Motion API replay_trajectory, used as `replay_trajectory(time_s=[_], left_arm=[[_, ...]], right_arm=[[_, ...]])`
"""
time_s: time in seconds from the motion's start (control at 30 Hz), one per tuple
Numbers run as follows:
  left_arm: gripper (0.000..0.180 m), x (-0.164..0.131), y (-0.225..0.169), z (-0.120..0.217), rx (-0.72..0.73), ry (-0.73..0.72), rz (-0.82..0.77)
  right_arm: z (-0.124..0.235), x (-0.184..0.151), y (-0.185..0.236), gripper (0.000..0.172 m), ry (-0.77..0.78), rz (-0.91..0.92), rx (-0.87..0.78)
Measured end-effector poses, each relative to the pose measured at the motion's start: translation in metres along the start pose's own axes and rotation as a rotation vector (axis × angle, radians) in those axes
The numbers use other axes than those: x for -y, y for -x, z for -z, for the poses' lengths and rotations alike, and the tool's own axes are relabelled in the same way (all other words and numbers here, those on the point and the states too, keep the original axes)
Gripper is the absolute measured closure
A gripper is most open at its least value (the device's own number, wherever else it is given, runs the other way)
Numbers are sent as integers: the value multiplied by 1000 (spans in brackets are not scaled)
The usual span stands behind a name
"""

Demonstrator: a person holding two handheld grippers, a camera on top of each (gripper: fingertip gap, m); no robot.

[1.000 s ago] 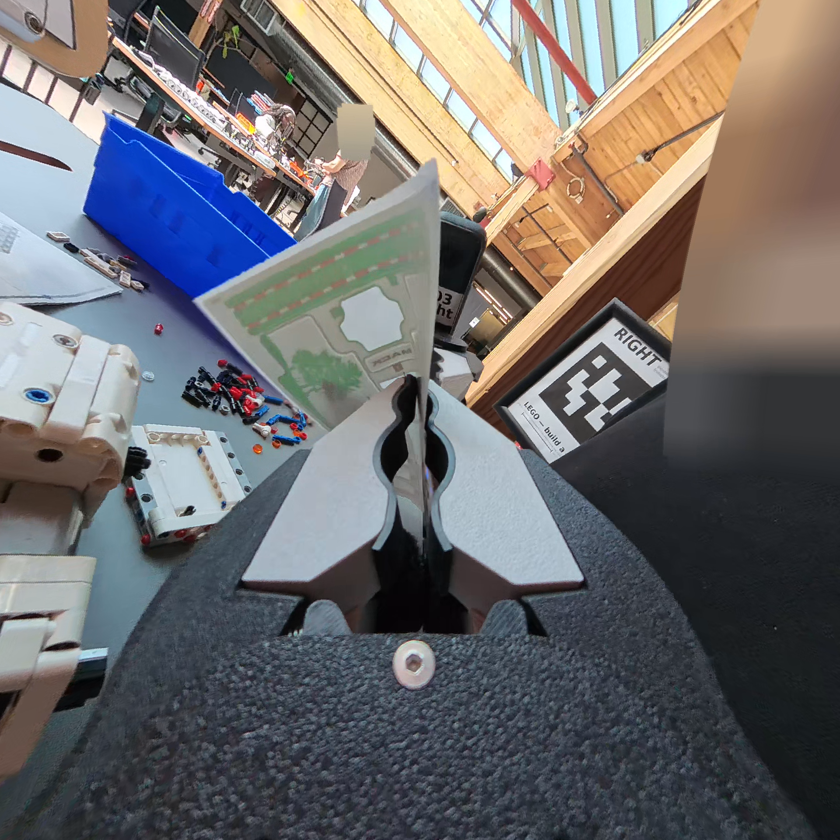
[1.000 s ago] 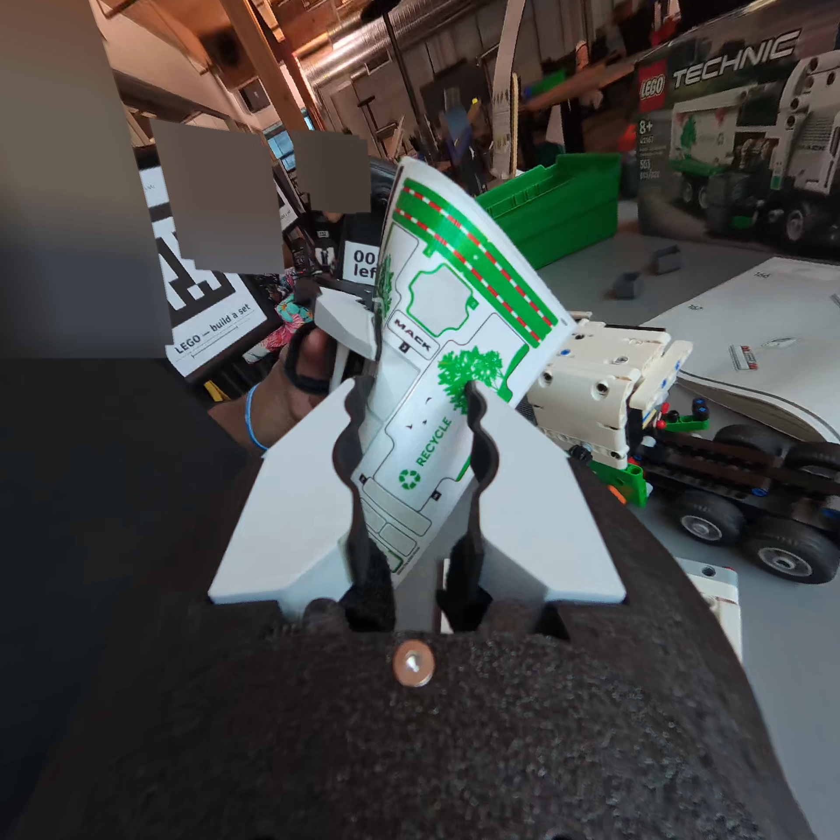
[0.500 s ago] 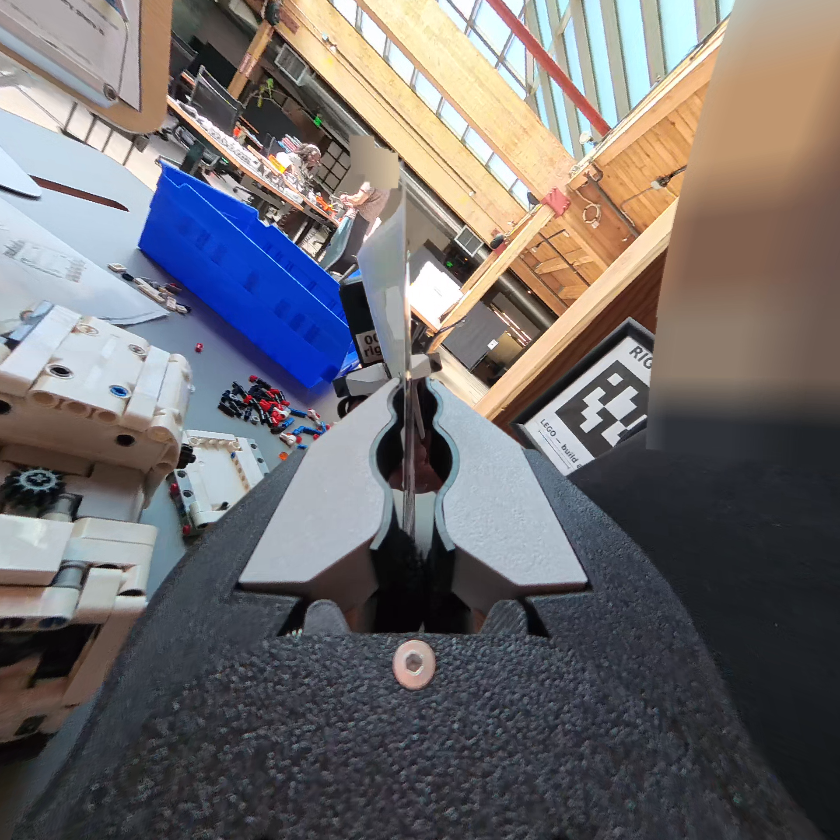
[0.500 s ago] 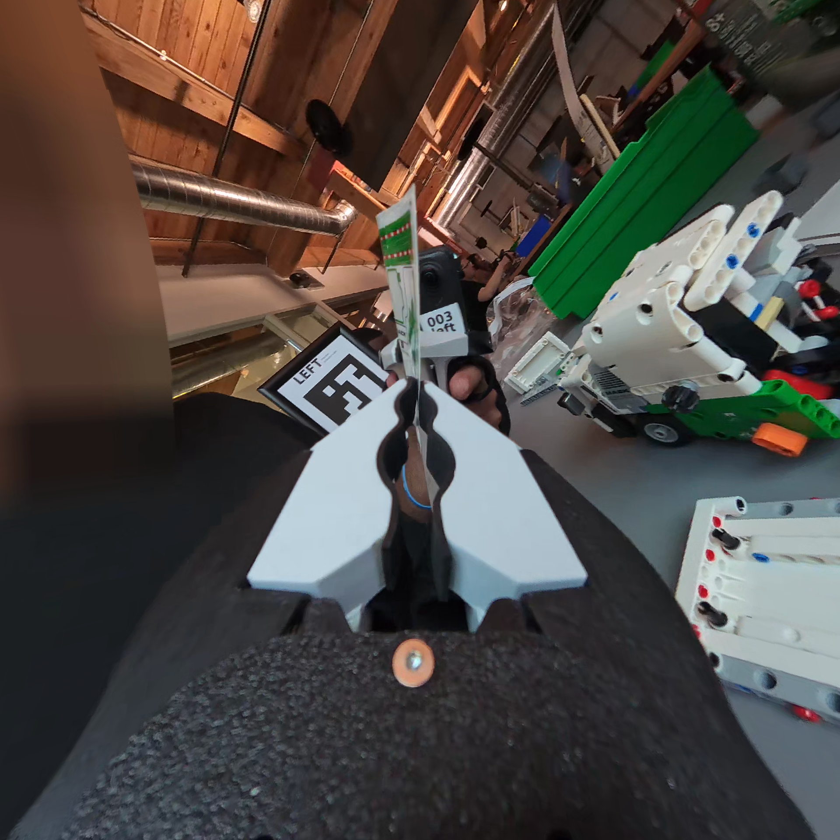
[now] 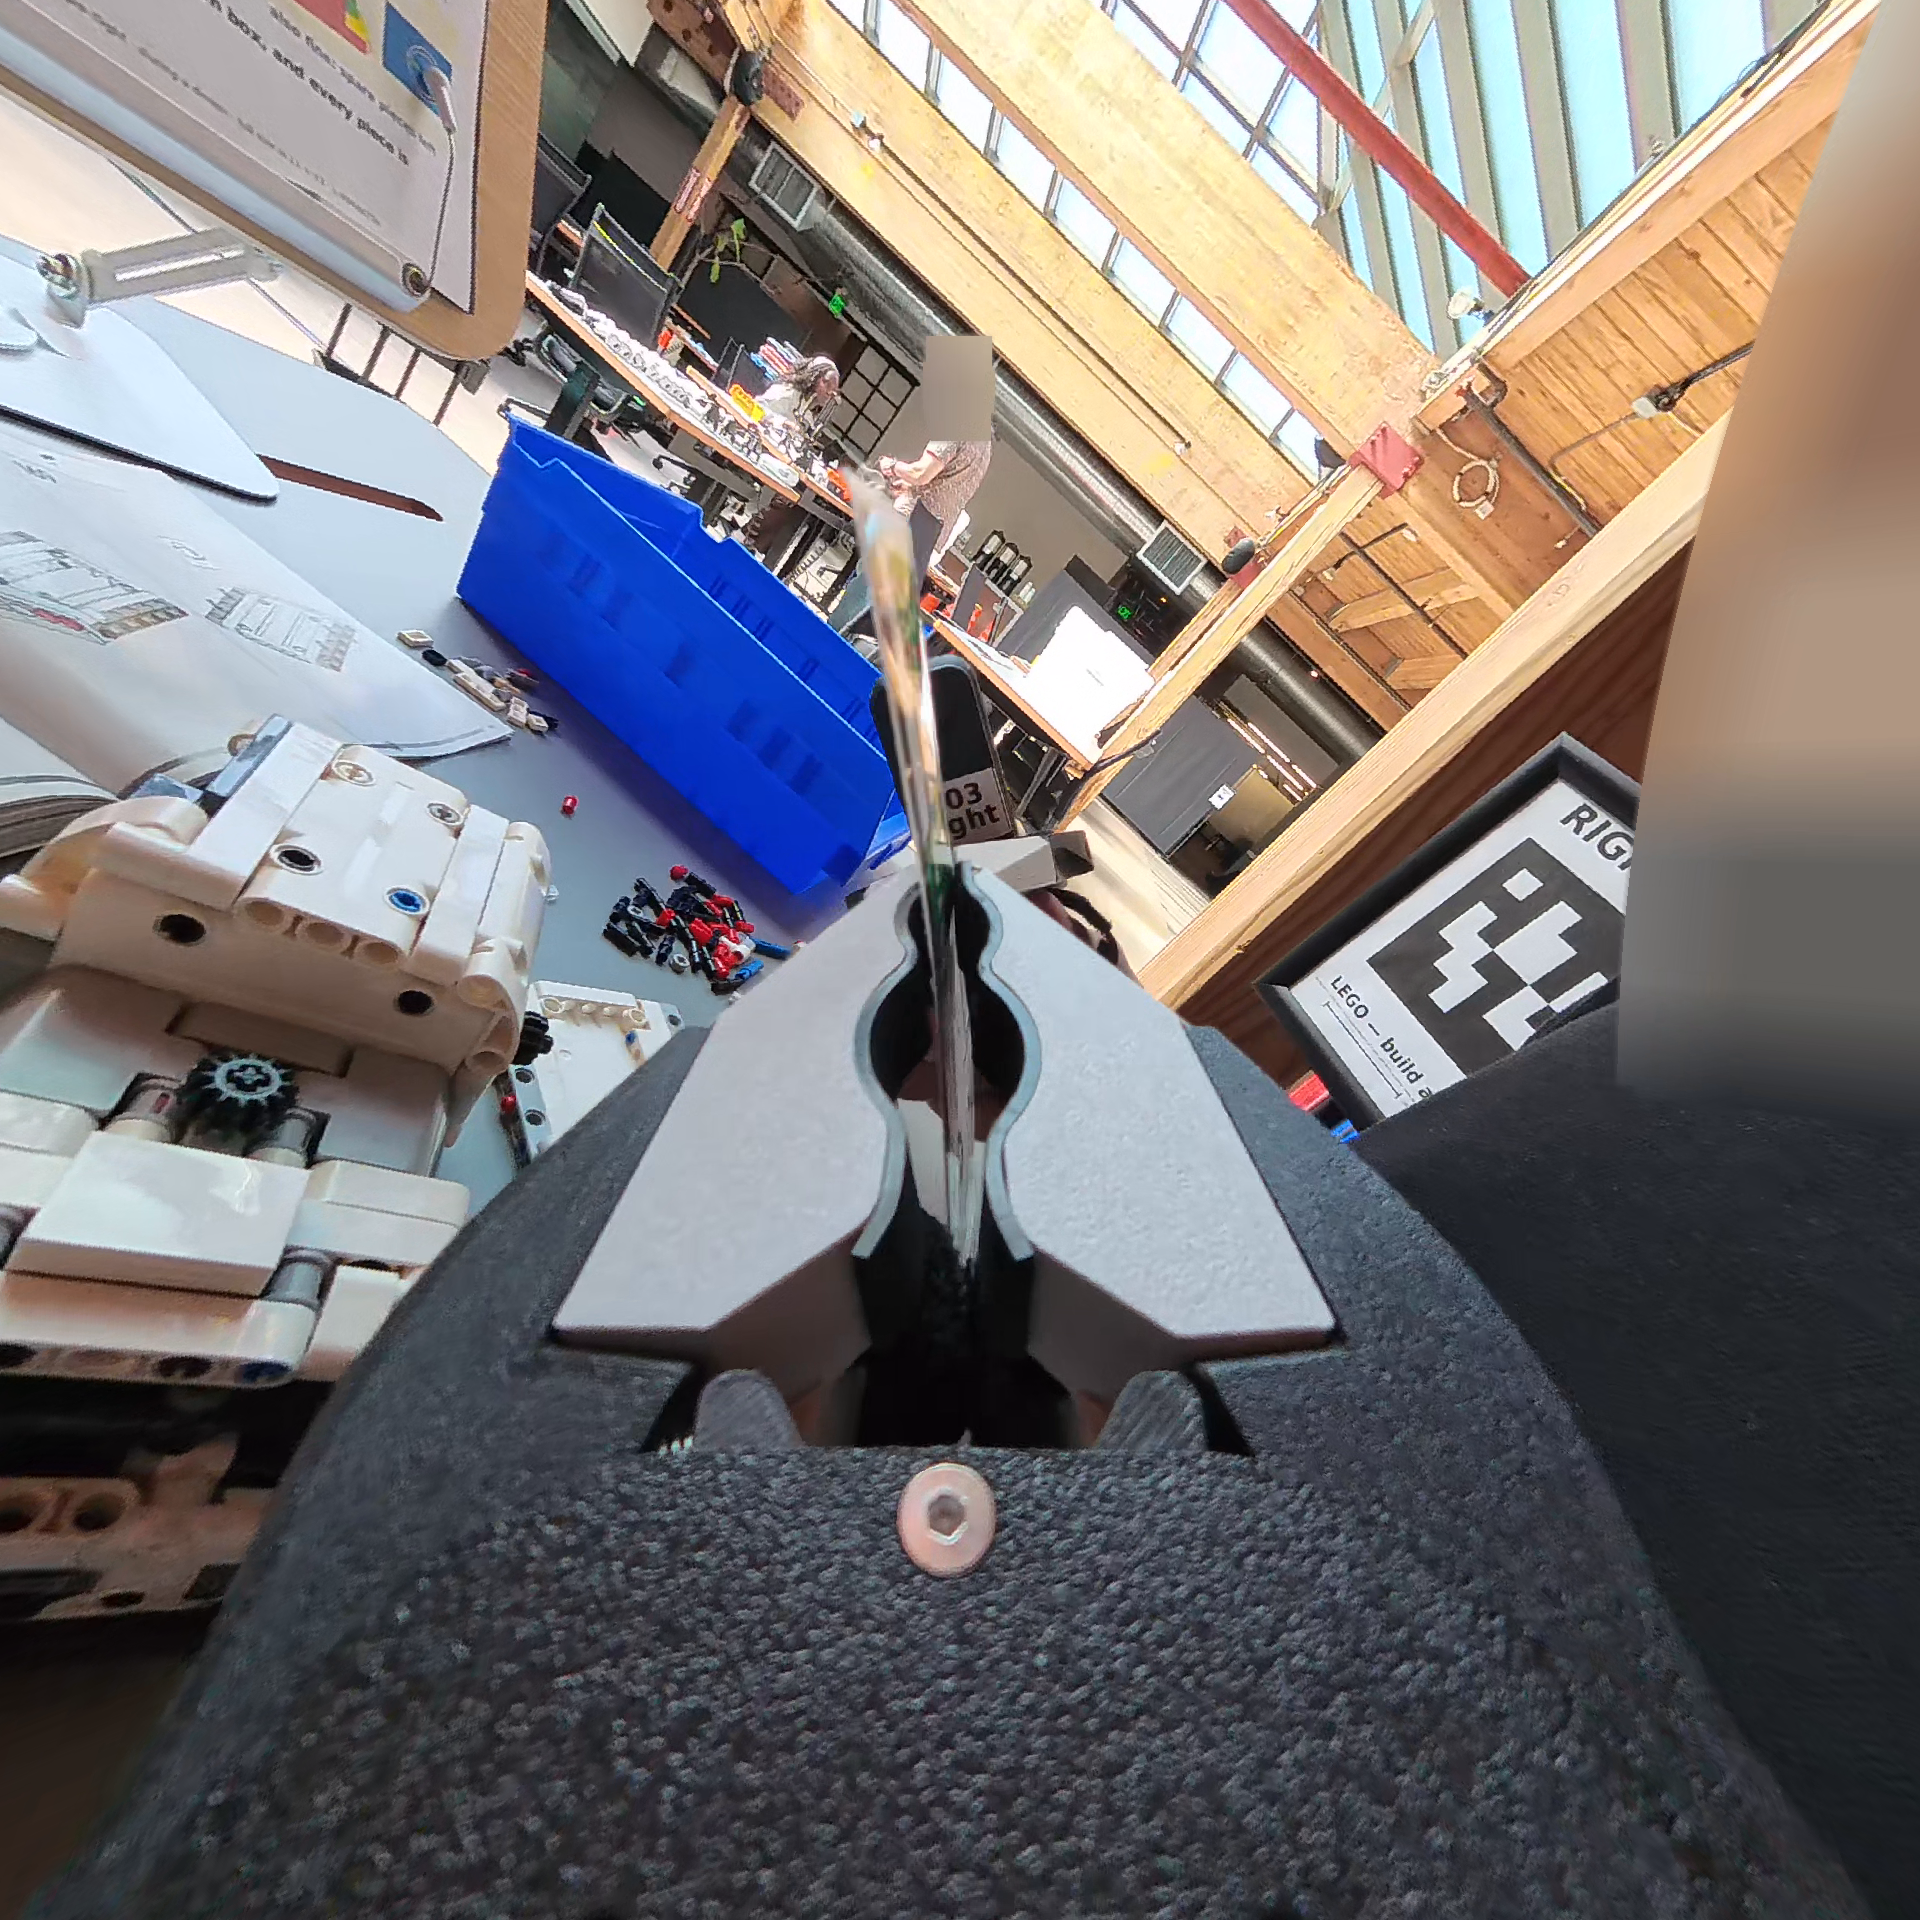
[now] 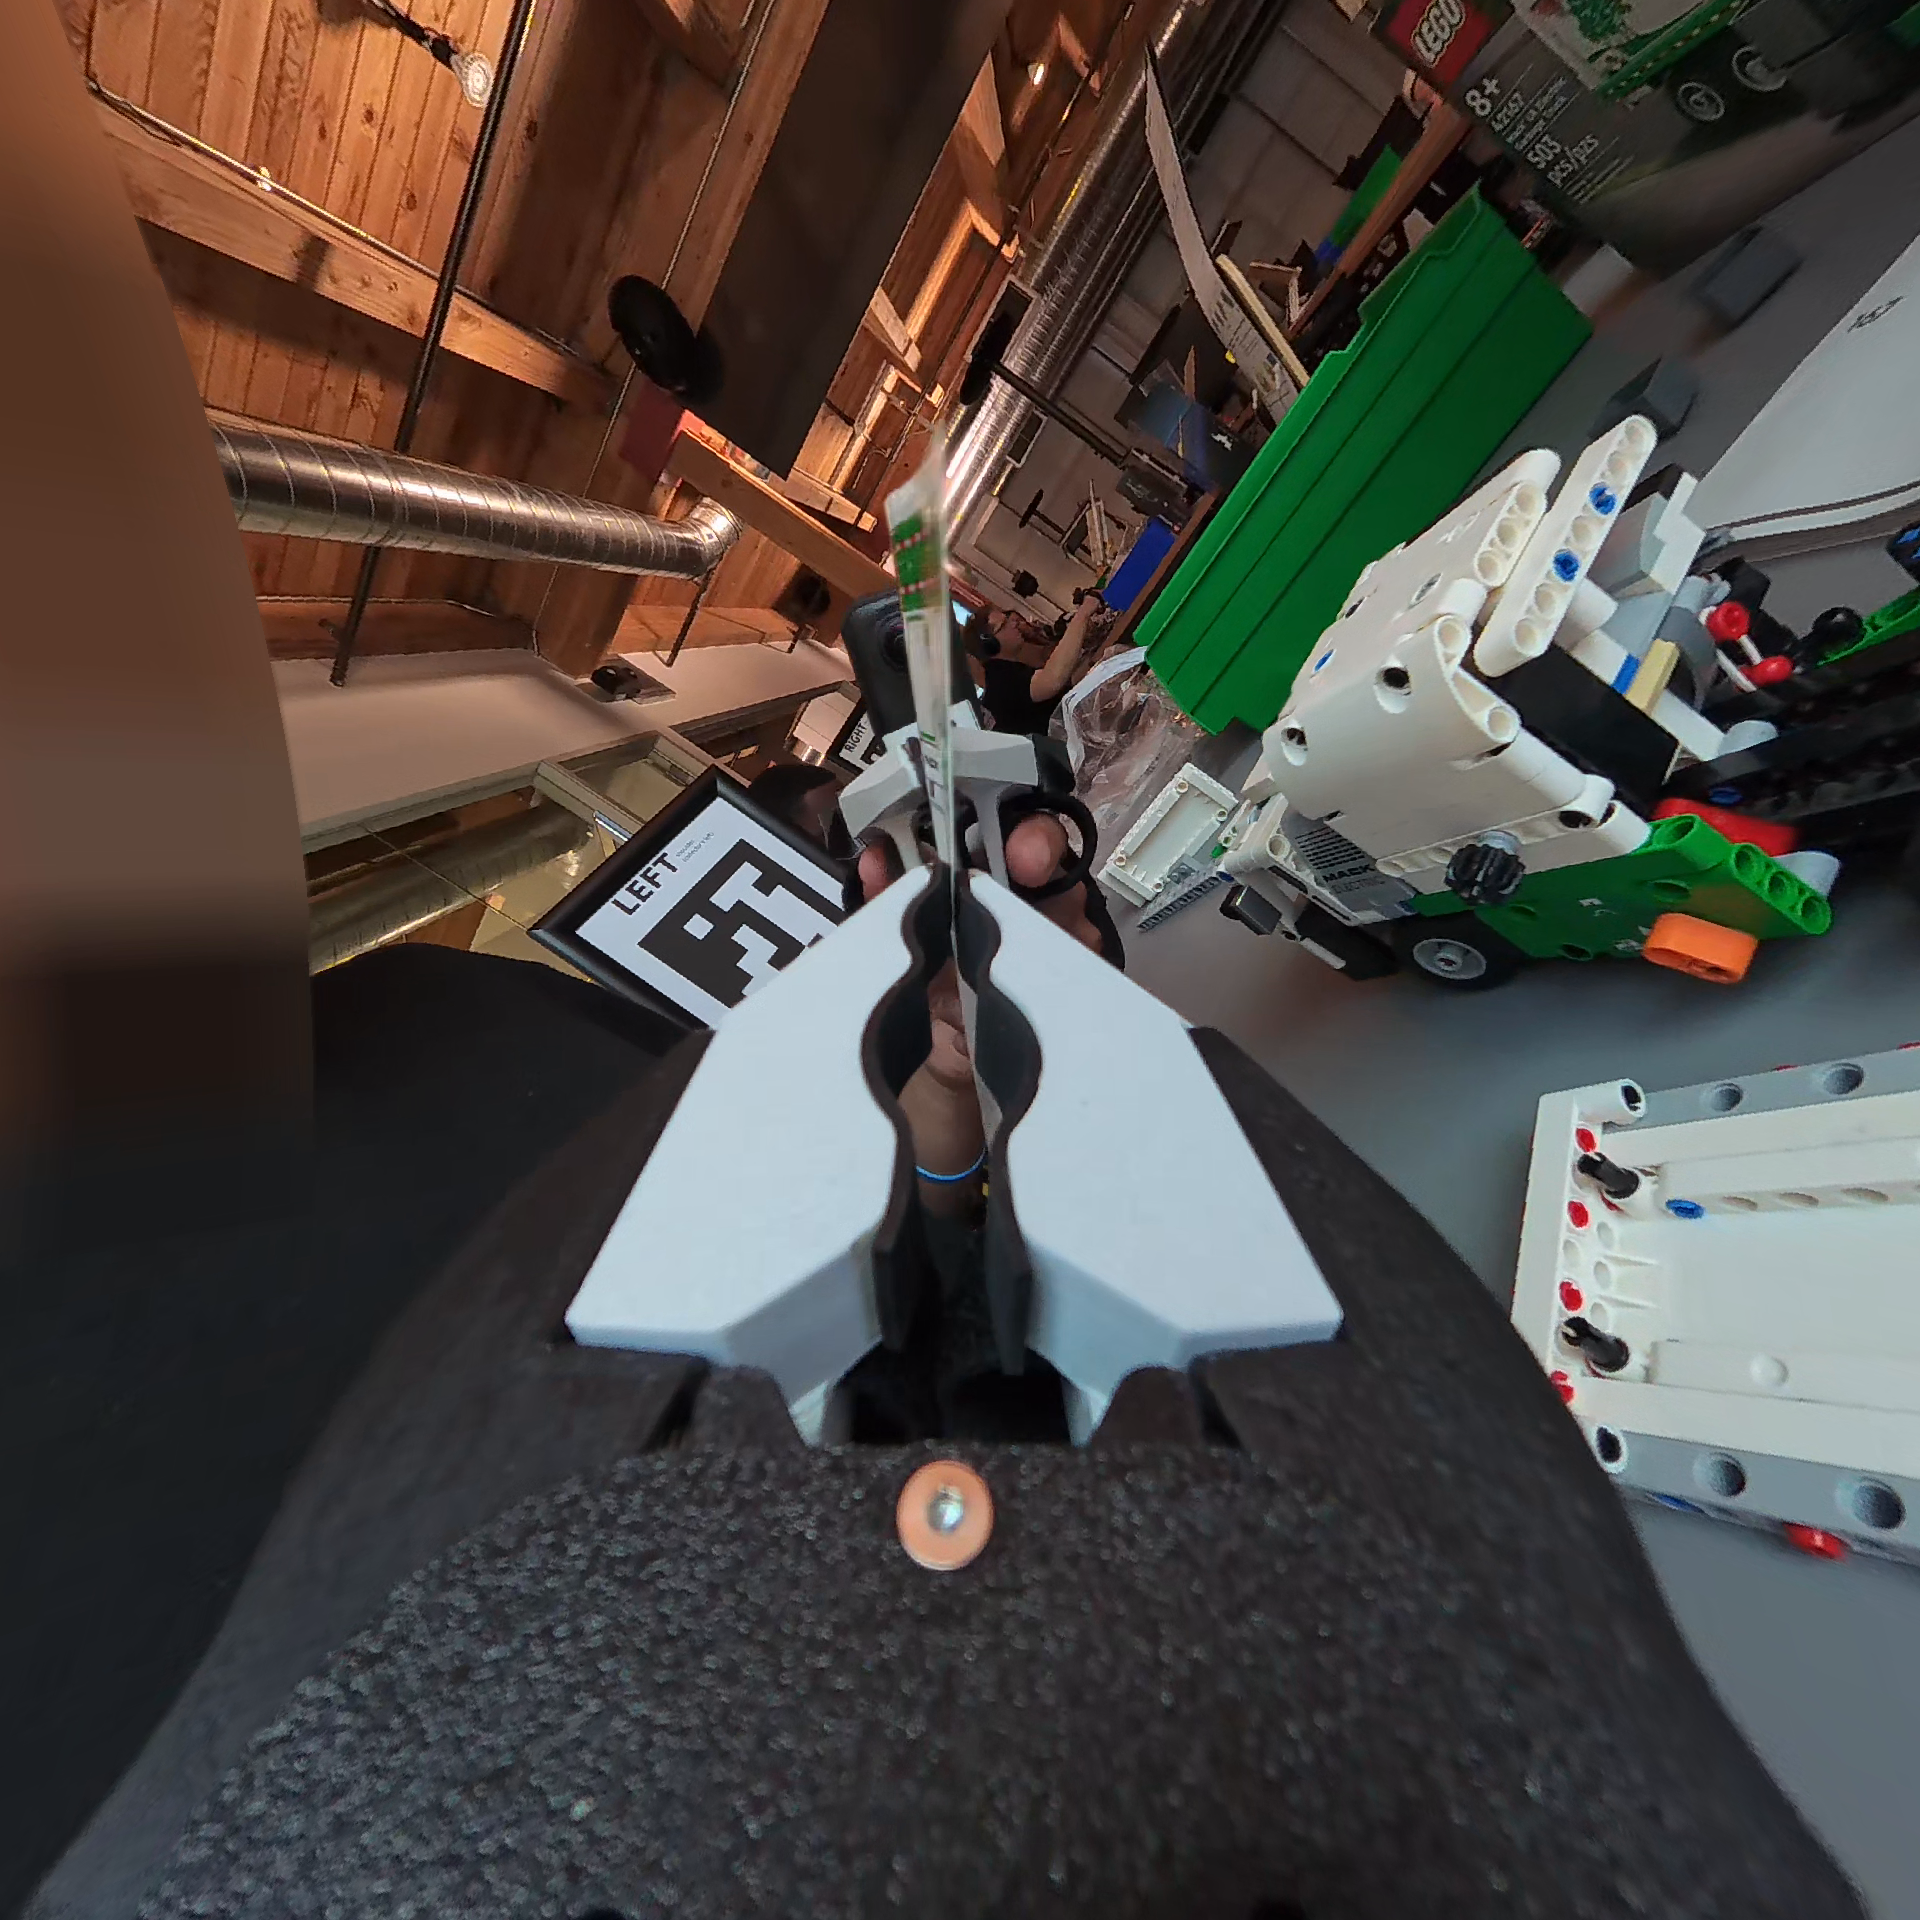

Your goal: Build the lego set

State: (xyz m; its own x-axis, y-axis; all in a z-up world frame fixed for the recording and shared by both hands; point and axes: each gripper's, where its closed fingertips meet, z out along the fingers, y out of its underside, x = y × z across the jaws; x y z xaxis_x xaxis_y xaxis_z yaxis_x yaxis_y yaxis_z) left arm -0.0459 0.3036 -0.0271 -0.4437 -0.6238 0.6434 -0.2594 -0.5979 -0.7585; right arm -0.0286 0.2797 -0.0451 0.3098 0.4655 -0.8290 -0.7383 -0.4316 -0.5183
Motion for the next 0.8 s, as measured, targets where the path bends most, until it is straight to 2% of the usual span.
replay_trajectory(time_s=[0.67, 0.73, 0.8], left_arm=[[180, -3, -4, 2, -32, 7, 15], [180, -2, -2, 2, -18, 0, 26], [180, -1, 5, 3, 14, -1, 50]], right_arm=[[-1, 1, -4, 171, -32, -49, -2], [2, 5, -8, 169, -40, 26, -66], [15, 20, -16, 163, -66, 236, -254]])
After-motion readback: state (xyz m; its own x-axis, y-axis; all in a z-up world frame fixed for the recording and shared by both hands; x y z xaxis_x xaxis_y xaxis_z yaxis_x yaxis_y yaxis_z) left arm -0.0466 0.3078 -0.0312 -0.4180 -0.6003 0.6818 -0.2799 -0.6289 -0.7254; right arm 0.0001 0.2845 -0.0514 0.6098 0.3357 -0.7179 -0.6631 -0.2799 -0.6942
